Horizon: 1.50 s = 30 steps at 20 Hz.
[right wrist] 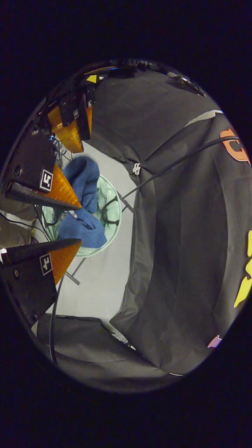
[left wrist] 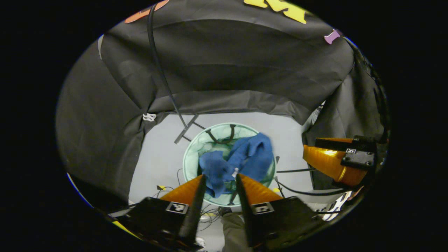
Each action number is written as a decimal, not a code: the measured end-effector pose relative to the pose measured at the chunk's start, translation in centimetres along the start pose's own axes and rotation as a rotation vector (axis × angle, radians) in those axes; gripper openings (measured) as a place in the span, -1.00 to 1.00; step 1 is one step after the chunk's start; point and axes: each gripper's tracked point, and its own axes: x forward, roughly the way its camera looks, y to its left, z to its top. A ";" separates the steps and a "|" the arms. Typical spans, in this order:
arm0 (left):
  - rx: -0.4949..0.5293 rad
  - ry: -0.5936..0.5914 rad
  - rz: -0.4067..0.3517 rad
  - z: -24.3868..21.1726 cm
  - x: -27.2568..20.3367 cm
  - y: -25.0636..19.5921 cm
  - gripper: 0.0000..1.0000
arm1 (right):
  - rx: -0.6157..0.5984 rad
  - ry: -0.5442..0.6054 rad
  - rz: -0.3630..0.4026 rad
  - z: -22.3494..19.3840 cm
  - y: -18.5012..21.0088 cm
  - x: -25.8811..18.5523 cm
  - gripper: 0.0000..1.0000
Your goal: Grasp the clothes on the hanger with both hands and then place them into the laundry hamper below.
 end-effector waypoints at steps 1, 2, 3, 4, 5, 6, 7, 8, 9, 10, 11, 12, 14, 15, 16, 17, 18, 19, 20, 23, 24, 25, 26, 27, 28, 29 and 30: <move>0.003 -0.009 -0.005 0.3 -0.8 -0.5 -0.03 | -0.005 -0.017 -0.003 0.1 -0.3 -0.7 0.12; 0.005 -0.022 -0.009 0.4 -1.6 -0.6 0.28 | -0.015 -0.035 -0.009 0.3 -0.8 -1.7 0.10; 0.007 -0.038 -0.016 0.8 -2.5 -1.0 0.59 | -0.025 -0.066 -0.011 0.6 -1.3 -3.1 0.19; 0.004 -0.051 -0.035 1.0 -3.4 -1.5 0.89 | -0.036 -0.109 -0.008 1.1 -1.8 -4.8 0.24; -0.001 -0.069 -0.062 1.2 -4.6 -2.3 1.00 | -0.041 -0.147 -0.001 1.2 -2.5 -6.2 0.32; -0.003 -0.085 -0.078 1.5 -5.9 -3.1 1.00 | -0.039 -0.178 0.010 1.2 -2.8 -7.7 0.32; 0.003 -0.113 -0.079 2.0 -7.3 -3.4 0.95 | -0.035 -0.212 0.013 1.1 -3.1 -9.2 0.35; 0.017 -0.149 -0.063 2.7 -8.5 -3.3 0.94 | -0.029 -0.256 0.015 1.2 -3.1 -10.2 0.35; 0.034 -0.190 -0.040 3.3 -10.0 -3.2 0.95 | -0.022 -0.303 0.011 1.7 -3.5 -11.8 0.35; 0.053 -0.237 -0.025 4.0 -11.6 -3.4 0.95 | -0.017 -0.356 0.010 2.1 -3.9 -13.6 0.29; 0.068 -0.282 -0.011 4.7 -13.3 -3.7 1.00 | -0.017 -0.411 0.006 2.9 -4.3 -15.7 0.29; 0.081 -0.332 -0.001 5.5 -15.0 -4.1 0.94 | -0.024 -0.469 0.003 3.9 -4.9 -17.7 0.29; 0.099 -0.434 -0.005 6.4 -18.5 -5.0 1.00 | -0.047 -0.584 -0.010 4.3 -5.7 -22.0 0.35; 0.104 -0.484 -0.013 6.7 -20.3 -5.6 1.00 | -0.056 -0.641 -0.021 4.8 -5.8 -23.7 0.35; 0.108 -0.531 -0.019 7.2 -22.2 -6.5 0.94 | -0.066 -0.699 -0.031 4.9 -5.7 -24.8 0.30; 0.112 -0.583 -0.020 7.7 -24.1 -7.1 0.94 | -0.074 -0.755 -0.048 5.0 -5.8 -26.6 0.36; 0.115 -0.635 -0.018 8.4 -25.2 -7.4 0.94 | -0.081 -0.814 -0.059 5.3 -6.1 -28.8 0.38; 0.121 -0.684 -0.011 8.8 -26.9 -7.6 1.00 | -0.080 -0.869 -0.069 5.8 -6.3 -30.8 0.34; 0.127 -0.737 0.003 9.1 -28.5 -7.8 0.94 | -0.072 -0.919 -0.074 6.3 -7.3 -32.5 0.50; 0.138 -0.897 0.033 8.9 -33.9 -8.6 1.00 | -0.047 -1.034 -0.078 6.9 -7.9 -38.0 0.84; 0.134 -0.958 0.035 8.4 -35.4 -9.0 0.93 | -0.040 -1.074 -0.081 6.9 -8.1 -40.3 0.85; 0.127 -1.019 0.034 8.1 -37.2 -9.2 0.89 | -0.035 -1.112 -0.085 7.1 -8.3 -42.1 0.87; 0.121 -1.081 0.039 7.4 -38.9 -9.4 0.84 | -0.031 -1.148 -0.091 7.5 -8.9 -43.5 0.88; 0.115 -1.134 0.047 6.5 -40.4 -9.6 0.87 | -0.029 -1.184 -0.093 7.8 -9.1 -44.8 0.88; 0.112 -1.186 0.056 5.6 -41.7 -9.8 0.90 | -0.029 -1.216 -0.094 8.1 -9.2 -45.9 0.93; 0.111 -1.227 0.067 5.0 -42.2 -10.0 0.92 | -0.035 -1.240 -0.089 8.2 -9.2 -46.9 0.89; 0.119 -1.273 0.084 4.8 -42.1 -10.2 0.95 | -0.042 -1.264 -0.088 8.1 -9.0 -47.9 0.89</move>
